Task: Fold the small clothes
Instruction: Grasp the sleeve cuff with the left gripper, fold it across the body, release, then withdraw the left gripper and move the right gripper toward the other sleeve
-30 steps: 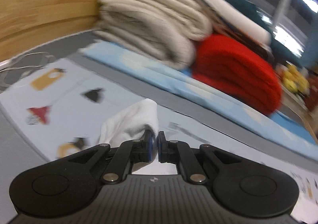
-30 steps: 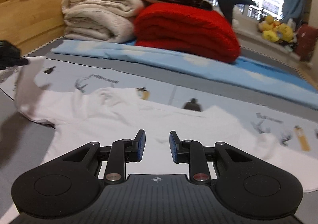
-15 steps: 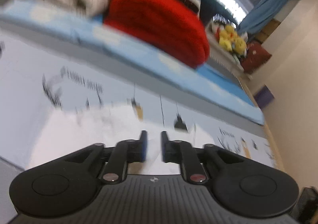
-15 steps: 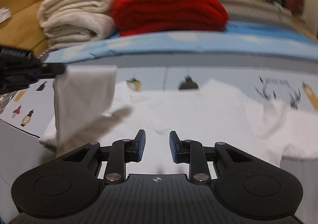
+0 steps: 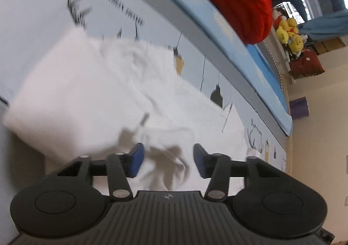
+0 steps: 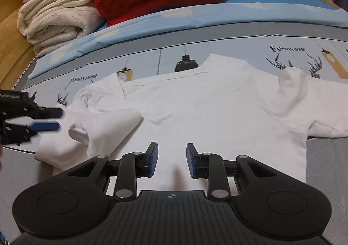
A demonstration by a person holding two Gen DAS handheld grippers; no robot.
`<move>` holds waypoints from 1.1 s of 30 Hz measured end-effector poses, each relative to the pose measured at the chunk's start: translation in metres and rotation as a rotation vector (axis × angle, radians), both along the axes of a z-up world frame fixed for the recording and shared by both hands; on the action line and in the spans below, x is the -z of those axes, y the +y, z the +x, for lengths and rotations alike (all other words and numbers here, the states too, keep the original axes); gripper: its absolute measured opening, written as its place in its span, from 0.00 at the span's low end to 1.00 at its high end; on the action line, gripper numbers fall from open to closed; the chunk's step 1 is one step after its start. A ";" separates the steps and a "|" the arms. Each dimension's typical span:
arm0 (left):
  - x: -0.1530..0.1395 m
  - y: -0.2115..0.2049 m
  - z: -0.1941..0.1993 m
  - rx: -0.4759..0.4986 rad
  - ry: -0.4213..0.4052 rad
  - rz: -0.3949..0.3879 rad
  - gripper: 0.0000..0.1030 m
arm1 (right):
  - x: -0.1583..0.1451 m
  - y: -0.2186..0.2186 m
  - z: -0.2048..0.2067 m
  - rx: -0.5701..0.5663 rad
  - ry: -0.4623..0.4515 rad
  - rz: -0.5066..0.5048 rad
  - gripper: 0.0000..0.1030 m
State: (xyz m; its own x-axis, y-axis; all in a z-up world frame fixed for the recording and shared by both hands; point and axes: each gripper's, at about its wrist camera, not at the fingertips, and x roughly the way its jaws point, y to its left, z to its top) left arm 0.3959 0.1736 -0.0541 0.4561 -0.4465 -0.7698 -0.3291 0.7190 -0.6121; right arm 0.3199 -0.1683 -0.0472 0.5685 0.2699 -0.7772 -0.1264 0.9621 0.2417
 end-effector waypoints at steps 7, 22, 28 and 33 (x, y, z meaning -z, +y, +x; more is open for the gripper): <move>0.005 -0.020 0.006 -0.030 -0.006 0.082 0.01 | -0.004 0.008 -0.003 -0.020 -0.018 0.009 0.29; -0.042 -0.033 0.006 0.100 -0.277 0.087 0.29 | 0.023 0.016 0.004 -0.115 0.034 0.047 0.49; -0.036 0.016 0.007 -0.115 -0.148 0.274 0.29 | 0.045 0.009 0.018 -0.059 0.139 0.078 0.50; -0.045 0.038 0.008 -0.175 -0.136 0.390 0.29 | 0.066 -0.005 0.031 0.080 0.230 0.052 0.45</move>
